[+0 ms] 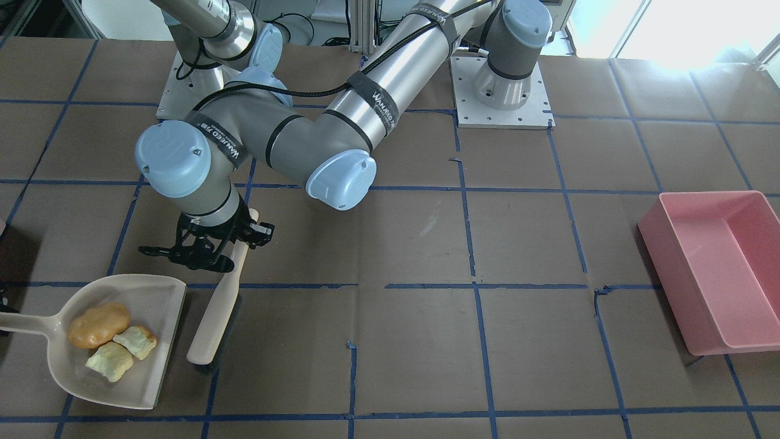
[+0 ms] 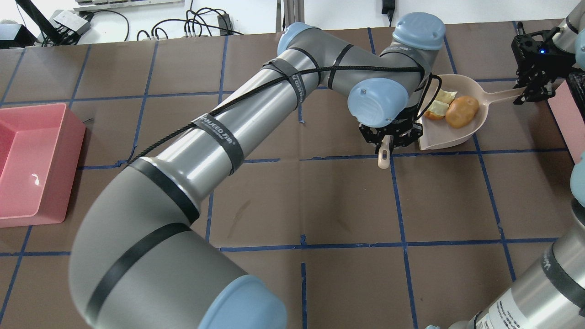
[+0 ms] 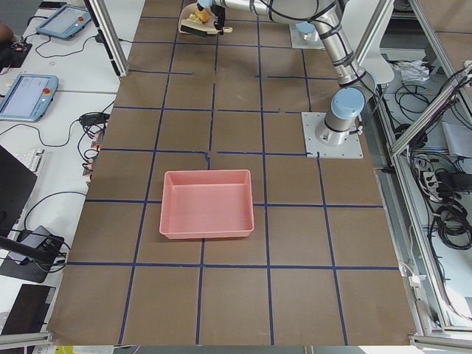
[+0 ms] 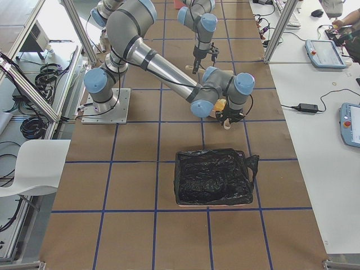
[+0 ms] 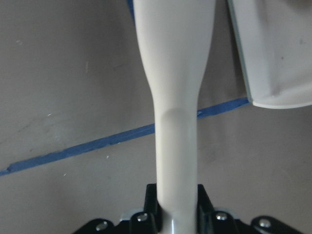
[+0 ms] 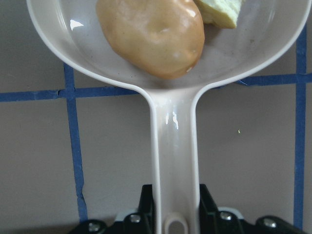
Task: Sweep and dump trash in nearest bin
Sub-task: 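Tip the dustpan over the black bag with right gripper while left withdraws brush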
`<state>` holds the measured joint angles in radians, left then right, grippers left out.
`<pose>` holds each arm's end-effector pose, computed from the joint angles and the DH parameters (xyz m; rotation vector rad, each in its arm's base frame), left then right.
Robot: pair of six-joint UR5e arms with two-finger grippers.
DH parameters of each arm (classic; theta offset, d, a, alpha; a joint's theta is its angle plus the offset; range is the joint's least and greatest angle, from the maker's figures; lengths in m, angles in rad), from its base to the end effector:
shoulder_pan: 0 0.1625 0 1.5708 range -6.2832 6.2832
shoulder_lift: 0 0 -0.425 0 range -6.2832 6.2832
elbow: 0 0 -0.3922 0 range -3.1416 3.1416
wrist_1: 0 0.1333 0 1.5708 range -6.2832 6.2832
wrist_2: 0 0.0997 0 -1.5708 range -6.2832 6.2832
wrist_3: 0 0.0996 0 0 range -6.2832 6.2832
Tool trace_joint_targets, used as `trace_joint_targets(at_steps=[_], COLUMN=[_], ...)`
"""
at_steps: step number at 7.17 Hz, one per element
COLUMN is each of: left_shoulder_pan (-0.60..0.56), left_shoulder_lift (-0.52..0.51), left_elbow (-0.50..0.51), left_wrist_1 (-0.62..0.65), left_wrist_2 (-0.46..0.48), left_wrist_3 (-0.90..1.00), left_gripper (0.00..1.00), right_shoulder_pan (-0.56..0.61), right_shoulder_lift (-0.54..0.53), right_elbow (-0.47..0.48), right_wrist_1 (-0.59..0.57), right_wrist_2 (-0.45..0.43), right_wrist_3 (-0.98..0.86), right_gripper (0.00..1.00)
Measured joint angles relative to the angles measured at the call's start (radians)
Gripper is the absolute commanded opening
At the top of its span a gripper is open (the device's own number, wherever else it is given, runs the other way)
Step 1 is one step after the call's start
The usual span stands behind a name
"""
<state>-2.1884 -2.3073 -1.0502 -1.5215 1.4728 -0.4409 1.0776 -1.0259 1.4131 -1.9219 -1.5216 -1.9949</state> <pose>-0.5512 -0.5290 0.2790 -0.2631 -3.1155 -0.3028 -0.2000 -0.6639 0.2748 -2.1080 2.2609 -0.0541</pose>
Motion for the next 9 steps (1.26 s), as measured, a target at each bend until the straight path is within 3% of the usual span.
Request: trace_joint_targets(at_steps=[3,5,7,9], left_shoulder_pan=[0.054,0.077,0.12,0.136], left_shoulder_lift=[0.352,0.482,0.499,0.485], left_elbow=[-0.537,-0.774,-0.834,-0.847], left_wrist_1=[0.116,0.189,0.201,0.205], left_wrist_2=[0.002,0.005,0.006,0.001], left_wrist_3=[-0.005,0.002,0.009,0.022], left_gripper=[0.0,0.0,0.0,0.0], right_shoulder_pan=[-0.058,-0.104,-0.202,-0.341], right_shoulder_lift=[-0.026,-0.092,-0.152,-0.191], right_elbow=[-0.008,-0.012,-0.027,-0.096], right_wrist_1=[0.017,0.057,0.125,0.262], right_wrist_2=[0.074,0.094,0.127,0.12], right_wrist_3=[0.006,0.02,0.028,0.006], right_gripper=[0.0,0.0,0.0,0.0])
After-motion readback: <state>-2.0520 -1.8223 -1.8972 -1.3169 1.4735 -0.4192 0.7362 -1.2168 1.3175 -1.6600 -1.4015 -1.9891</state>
